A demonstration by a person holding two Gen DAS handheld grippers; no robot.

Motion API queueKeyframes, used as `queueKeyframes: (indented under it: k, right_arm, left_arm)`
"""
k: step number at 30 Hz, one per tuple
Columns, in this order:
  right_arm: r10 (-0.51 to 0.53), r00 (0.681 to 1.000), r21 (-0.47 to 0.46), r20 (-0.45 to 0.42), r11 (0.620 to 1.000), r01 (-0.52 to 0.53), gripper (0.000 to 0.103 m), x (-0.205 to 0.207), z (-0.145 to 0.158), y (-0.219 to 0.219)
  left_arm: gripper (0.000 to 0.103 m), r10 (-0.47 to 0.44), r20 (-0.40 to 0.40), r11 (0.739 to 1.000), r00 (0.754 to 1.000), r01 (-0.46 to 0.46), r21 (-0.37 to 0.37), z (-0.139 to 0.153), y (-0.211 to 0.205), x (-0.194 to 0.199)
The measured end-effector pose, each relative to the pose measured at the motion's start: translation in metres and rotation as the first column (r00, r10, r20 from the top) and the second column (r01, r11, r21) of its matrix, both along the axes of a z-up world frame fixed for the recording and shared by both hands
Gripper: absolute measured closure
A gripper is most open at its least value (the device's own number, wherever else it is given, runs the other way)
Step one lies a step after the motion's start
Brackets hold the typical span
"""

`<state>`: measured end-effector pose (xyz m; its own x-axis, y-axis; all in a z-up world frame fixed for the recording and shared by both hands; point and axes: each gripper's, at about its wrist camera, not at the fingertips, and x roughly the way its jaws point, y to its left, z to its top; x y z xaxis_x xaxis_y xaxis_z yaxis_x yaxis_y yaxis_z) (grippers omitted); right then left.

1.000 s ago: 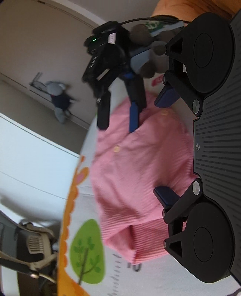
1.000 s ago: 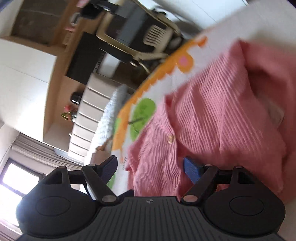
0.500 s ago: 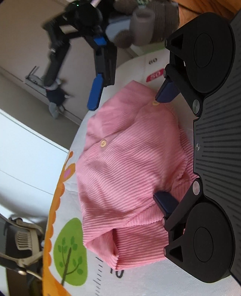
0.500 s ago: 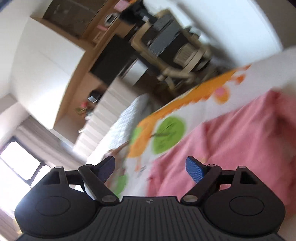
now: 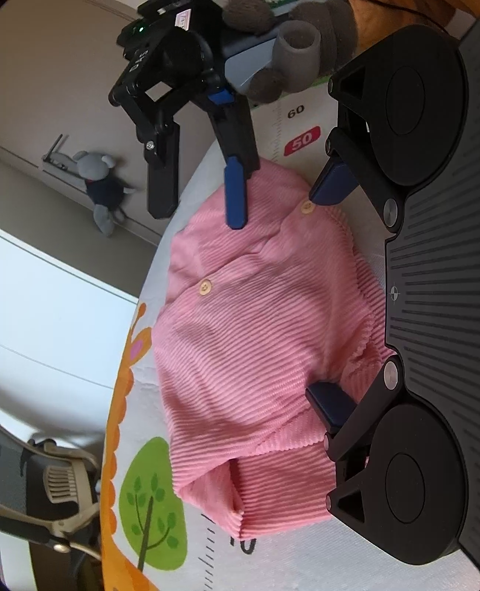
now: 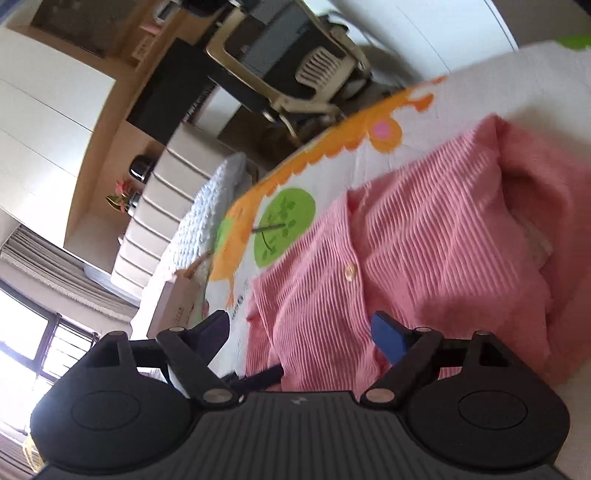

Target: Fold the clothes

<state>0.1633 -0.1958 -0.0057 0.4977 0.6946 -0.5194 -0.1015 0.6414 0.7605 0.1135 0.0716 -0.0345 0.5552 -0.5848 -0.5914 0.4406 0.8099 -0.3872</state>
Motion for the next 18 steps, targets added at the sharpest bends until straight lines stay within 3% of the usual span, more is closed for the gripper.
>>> queueKeyframes:
  k: [5,8,9,11,15,18]
  right_arm:
    - [0.048,0.996,-0.056,-0.072,0.997,-0.052,0.016,-0.003,-0.019,0.024]
    - [0.076,0.995,0.095,-0.067,0.993,-0.069,0.016,-0.005,-0.019,0.019]
    - [0.073,0.996,0.158,-0.049,0.985,-0.064,0.016,-0.006,-0.016,0.014]
    - [0.034,0.999,0.199,0.031,0.979,-0.039,0.016,-0.009,-0.002,0.004]
    - [-0.040,0.977,0.098,0.211,0.995,0.019,0.016,-0.024,0.031,-0.002]
    - [-0.022,0.974,0.097,0.224,0.995,0.000,0.016,-0.023,0.036,0.003]
  left_arm:
    - [0.000,-0.001,-0.003,1.000,1.000,0.001,-0.004,0.000,0.001,0.000]
    - [0.000,-0.003,-0.001,1.000,1.000,0.003,-0.005,0.000,0.002,0.000]
    - [0.000,-0.003,0.000,1.000,1.000,0.003,-0.006,0.000,0.002,0.000]
    - [0.000,-0.003,0.001,1.000,1.000,0.003,-0.005,0.000,0.002,-0.001]
    - [0.000,-0.002,0.003,1.000,1.000,0.002,-0.003,-0.001,0.002,-0.001]
    - [0.000,-0.001,0.005,1.000,1.000,0.001,0.002,-0.001,0.001,-0.001]
